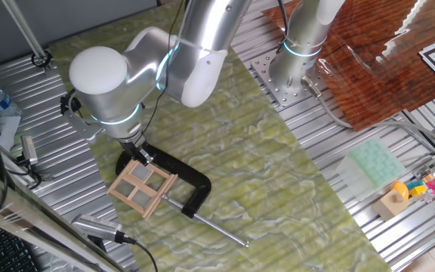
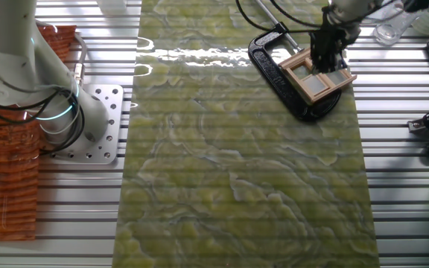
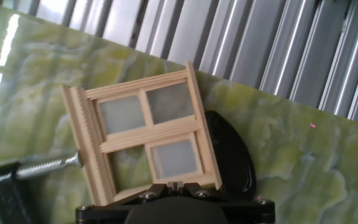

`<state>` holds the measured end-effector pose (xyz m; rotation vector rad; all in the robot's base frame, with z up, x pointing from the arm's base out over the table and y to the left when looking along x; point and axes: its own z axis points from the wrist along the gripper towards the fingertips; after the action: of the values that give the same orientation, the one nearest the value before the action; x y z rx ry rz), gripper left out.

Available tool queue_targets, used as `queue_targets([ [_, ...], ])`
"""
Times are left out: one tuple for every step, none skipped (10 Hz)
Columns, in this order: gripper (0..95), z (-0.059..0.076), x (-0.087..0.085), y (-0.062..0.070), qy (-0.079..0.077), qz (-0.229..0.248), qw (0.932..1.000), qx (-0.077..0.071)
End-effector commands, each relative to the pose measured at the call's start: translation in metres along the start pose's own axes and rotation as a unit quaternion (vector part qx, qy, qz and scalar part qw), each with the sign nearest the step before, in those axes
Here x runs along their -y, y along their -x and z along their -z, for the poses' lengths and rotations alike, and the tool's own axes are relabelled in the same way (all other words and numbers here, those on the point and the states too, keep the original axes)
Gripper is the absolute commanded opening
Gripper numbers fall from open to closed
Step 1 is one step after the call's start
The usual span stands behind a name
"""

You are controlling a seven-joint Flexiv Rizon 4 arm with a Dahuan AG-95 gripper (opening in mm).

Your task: Open a sliding window

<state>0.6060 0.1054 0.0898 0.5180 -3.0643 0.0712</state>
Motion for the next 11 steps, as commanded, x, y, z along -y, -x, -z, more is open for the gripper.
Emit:
queue_targets([
  [0.0,0.0017,-0.0011,-0.0018,0.002,0.006,1.0000,0.002],
  [0.0,0.0016,-0.0011,-0.0019,0.002,0.003,1.0000,0.002],
  [0.0,0.0016,-0.0011,-0.0019,0.000,0.005,1.0000,0.001],
  [0.0,0.0016,-0.0010,-0.0019,0.000,0.008,1.0000,0.003],
  [0.0,0.0016,-0.0011,-0.0019,0.001,0.009,0.9999,0.004],
  [0.0,0.0016,-0.0011,-0.0018,0.001,0.007,1.0000,0.005],
  [0.0,0.0016,-0.0011,-0.0018,0.001,0.004,1.0000,0.004],
  [0.0,0.0017,-0.0012,-0.0019,0.002,0.000,1.0000,0.005],
  [0.0,0.0020,-0.0014,-0.0017,0.001,0.001,1.0000,0.008],
  [0.0,0.0023,-0.0018,-0.0013,0.000,-0.001,1.0000,0.008],
  [0.0,0.0024,-0.0019,-0.0013,-0.001,-0.002,1.0000,0.007],
])
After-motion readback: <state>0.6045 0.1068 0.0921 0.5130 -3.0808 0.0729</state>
